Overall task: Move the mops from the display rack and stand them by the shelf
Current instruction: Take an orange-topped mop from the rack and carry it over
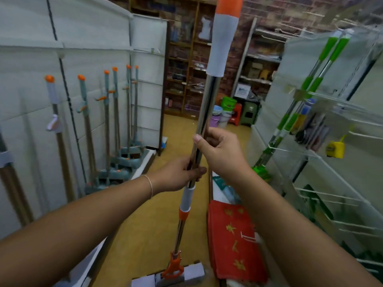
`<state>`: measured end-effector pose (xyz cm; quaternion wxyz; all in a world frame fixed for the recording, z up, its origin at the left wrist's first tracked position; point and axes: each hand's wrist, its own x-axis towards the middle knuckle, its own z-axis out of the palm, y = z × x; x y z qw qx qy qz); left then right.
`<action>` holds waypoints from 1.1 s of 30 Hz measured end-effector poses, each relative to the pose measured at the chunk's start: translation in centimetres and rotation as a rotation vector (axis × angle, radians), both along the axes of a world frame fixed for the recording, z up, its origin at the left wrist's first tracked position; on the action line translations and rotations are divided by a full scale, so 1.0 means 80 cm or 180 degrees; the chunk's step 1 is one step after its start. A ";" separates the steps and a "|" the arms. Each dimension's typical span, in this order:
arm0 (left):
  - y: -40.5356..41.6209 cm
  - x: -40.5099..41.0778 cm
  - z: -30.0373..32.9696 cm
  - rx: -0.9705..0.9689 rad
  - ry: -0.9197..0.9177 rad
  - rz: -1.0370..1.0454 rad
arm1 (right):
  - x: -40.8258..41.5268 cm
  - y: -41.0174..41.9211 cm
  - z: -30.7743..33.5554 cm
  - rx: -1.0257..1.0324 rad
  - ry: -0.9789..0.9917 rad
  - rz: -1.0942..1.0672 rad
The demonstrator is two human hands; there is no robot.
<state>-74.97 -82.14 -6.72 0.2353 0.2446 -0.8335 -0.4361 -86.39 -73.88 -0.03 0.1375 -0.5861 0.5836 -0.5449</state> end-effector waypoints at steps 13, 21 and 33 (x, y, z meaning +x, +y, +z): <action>-0.209 -0.117 0.012 0.0312 -0.0293 -0.0222 | -0.122 -0.211 0.002 -0.0080 -0.0074 -0.0365; -0.338 -0.226 -0.007 0.0592 -0.0450 -0.0196 | -0.236 -0.342 -0.015 -0.0128 -0.0138 -0.0422; -0.519 -0.358 0.027 0.0739 -0.0326 -0.0322 | -0.383 -0.521 0.001 -0.0141 -0.0302 -0.0286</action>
